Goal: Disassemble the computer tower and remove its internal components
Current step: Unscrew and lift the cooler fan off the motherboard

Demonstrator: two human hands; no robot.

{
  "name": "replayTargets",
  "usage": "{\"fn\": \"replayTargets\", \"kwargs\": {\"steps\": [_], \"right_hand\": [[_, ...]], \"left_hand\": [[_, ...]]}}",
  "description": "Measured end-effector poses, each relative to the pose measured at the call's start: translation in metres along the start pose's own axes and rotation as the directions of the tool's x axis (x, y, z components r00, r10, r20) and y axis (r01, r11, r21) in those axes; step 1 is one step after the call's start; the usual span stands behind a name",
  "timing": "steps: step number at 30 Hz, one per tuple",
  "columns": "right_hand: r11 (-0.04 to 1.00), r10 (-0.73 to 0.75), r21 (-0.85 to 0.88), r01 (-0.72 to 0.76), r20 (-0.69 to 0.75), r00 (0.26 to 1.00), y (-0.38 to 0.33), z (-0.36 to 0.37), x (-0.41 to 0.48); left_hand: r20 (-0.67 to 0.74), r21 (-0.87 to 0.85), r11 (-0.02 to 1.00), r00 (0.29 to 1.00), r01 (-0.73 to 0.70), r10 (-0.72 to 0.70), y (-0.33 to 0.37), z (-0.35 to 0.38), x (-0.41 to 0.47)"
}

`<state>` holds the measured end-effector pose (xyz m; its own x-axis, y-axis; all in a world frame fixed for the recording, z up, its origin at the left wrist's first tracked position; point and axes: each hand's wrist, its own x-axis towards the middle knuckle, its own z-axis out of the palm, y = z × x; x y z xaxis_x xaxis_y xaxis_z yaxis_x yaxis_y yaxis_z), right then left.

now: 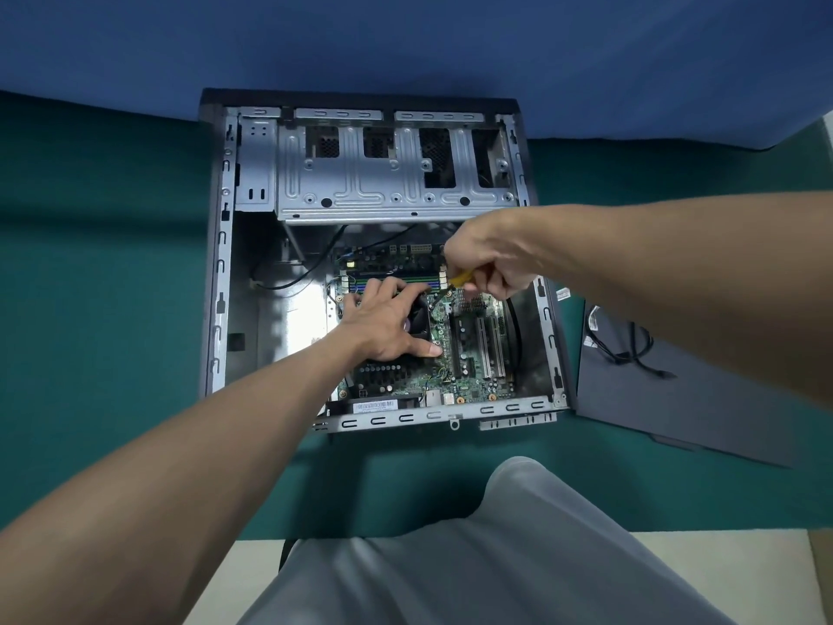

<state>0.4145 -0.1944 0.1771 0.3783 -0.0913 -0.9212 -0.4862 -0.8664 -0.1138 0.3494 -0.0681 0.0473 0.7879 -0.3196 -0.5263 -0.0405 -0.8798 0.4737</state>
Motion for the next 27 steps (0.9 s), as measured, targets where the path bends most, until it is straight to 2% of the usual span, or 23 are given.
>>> {"fn": "replayTargets", "kwargs": {"steps": [2, 3, 4, 6, 8, 10, 11, 12, 13, 14, 16, 18, 19, 20, 21, 22, 23, 25, 26, 27], "right_hand": [[0.992, -0.02, -0.121, 0.017, -0.022, 1.0, -0.001, 0.002, 0.001], [0.961, -0.091, -0.27, 0.068, -0.074, 0.993, -0.001, 0.004, 0.001], [0.886, -0.181, -0.45, 0.111, -0.116, 0.977, -0.001, 0.006, -0.001], [0.629, -0.405, -0.757, 0.177, -0.125, 0.906, 0.0, 0.008, -0.005], [0.272, -0.555, -0.947, 0.173, -0.007, 0.832, 0.002, 0.008, -0.013], [-0.158, -0.657, -0.977, 0.141, 0.211, 0.724, 0.003, 0.009, -0.014], [-0.295, -0.668, -0.948, 0.122, 0.296, 0.682, 0.004, 0.011, -0.012], [-0.328, -0.669, -0.937, 0.124, 0.323, 0.669, 0.005, 0.013, -0.013], [-0.285, -0.685, -0.946, 0.155, 0.314, 0.657, 0.005, 0.013, -0.013], [-0.161, -0.707, -0.962, 0.219, 0.267, 0.655, 0.005, 0.014, -0.013], [0.26, -0.699, -0.91, 0.323, 0.053, 0.713, 0.004, 0.016, -0.009], [0.684, -0.564, -0.643, 0.344, -0.168, 0.808, 0.003, 0.016, -0.005], [0.846, -0.447, -0.429, 0.316, -0.248, 0.859, 0.003, 0.013, -0.001], [0.953, -0.285, -0.178, 0.244, -0.267, 0.921, 0.003, 0.011, 0.001], [0.99, -0.12, 0.046, 0.131, -0.194, 0.974, 0.004, 0.011, 0.001], [0.989, -0.008, 0.149, 0.022, -0.098, 0.995, 0.005, 0.012, 0.001], [0.987, 0.045, 0.153, -0.04, -0.033, 0.998, 0.005, 0.014, 0.003], [0.999, 0.045, 0.018, -0.045, -0.041, 0.998, 0.001, 0.019, 0.003], [0.991, -0.025, -0.133, 0.014, -0.081, 0.996, -0.001, 0.021, 0.003], [0.934, -0.133, -0.347, 0.086, -0.112, 0.985, -0.004, 0.024, 0.002]], "left_hand": [[-0.005, 0.004, 1.0, 1.0, 0.001, -0.001, -0.001, 0.0, 0.0], [-0.007, 0.003, 1.0, 1.0, 0.0, 0.0, -0.001, 0.001, 0.001], [-0.009, -0.001, 1.0, 1.0, 0.0, 0.0, -0.001, 0.001, 0.001], [-0.015, -0.003, 1.0, 1.0, -0.004, 0.004, -0.001, 0.001, 0.001], [-0.016, -0.002, 1.0, 1.0, -0.003, 0.003, -0.001, 0.002, 0.002], [-0.013, 0.016, 1.0, 1.0, 0.001, 0.0, -0.001, 0.002, 0.002], [-0.01, 0.021, 1.0, 1.0, 0.002, -0.001, -0.001, 0.002, 0.002], [-0.007, 0.022, 1.0, 1.0, 0.004, -0.003, -0.001, 0.002, 0.002], [-0.007, 0.021, 1.0, 1.0, 0.005, -0.005, -0.001, 0.002, 0.001], [-0.008, 0.019, 1.0, 1.0, 0.004, -0.004, -0.001, 0.001, 0.001], [-0.01, 0.008, 1.0, 1.0, -0.001, 0.001, -0.001, 0.0, 0.0], [-0.006, 0.006, 1.0, 1.0, -0.007, 0.007, -0.001, -0.001, -0.001], [-0.003, 0.003, 1.0, 1.0, -0.006, 0.006, -0.001, -0.001, -0.001], [-0.001, 0.0, 1.0, 1.0, -0.003, 0.003, 0.0, -0.001, -0.001], [-0.003, 0.001, 1.0, 1.0, -0.002, 0.002, 0.0, -0.001, -0.002], [-0.006, 0.003, 1.0, 1.0, -0.002, 0.002, 0.0, -0.001, -0.002], [-0.006, 0.003, 1.0, 1.0, -0.002, 0.002, 0.001, -0.001, -0.001], [-0.007, -0.004, 1.0, 1.0, 0.001, -0.001, 0.0, -0.001, -0.001], [-0.008, -0.004, 1.0, 1.0, 0.0, -0.001, 0.0, -0.001, -0.001], [-0.008, -0.002, 1.0, 1.0, -0.001, 0.001, 0.001, -0.001, -0.001]]}}
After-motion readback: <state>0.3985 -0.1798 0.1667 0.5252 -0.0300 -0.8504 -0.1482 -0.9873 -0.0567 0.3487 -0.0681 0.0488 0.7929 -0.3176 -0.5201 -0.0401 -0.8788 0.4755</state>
